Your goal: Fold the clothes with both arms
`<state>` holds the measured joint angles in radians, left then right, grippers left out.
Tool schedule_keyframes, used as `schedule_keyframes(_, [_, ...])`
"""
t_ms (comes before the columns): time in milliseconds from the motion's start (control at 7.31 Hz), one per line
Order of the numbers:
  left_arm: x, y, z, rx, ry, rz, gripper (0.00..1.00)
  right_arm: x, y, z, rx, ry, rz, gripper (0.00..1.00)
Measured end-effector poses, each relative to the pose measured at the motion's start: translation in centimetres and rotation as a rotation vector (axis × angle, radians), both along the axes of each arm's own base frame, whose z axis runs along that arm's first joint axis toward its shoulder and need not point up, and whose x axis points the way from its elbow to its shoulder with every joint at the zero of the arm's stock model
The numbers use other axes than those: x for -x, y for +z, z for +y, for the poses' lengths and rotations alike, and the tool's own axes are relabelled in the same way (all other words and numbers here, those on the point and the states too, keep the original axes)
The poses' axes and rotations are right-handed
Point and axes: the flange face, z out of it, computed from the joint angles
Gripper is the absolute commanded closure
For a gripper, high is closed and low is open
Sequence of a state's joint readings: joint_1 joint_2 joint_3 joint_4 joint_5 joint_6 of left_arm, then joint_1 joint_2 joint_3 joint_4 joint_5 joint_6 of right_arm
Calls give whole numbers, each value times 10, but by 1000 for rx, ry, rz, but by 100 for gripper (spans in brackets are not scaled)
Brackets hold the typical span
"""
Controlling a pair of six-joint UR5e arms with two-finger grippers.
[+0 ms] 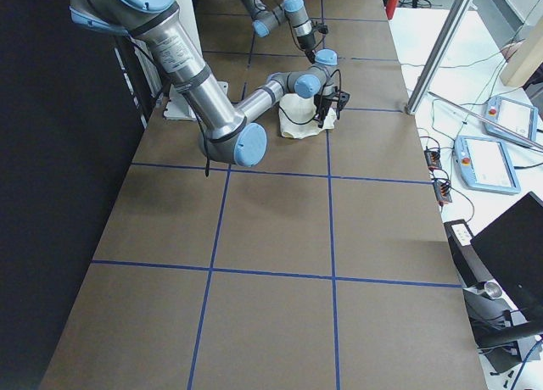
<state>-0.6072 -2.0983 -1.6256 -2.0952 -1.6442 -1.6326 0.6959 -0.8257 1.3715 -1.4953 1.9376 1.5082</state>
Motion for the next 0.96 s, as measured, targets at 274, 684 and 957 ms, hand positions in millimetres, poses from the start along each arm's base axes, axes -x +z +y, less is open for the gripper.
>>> schedule_keyframes(274, [2,0,-4,7,-11,3,44,0,0,0,-1,0,-1,100])
schedule_keyframes(684, [5,-6,-8,-2,-14,22,100,-1,-1,-1,-3,0,-2,100])
schedule_keyframes(957, [-23,3,20,-31,58,81,100,-1,-3,-1,-6,0,-6,100])
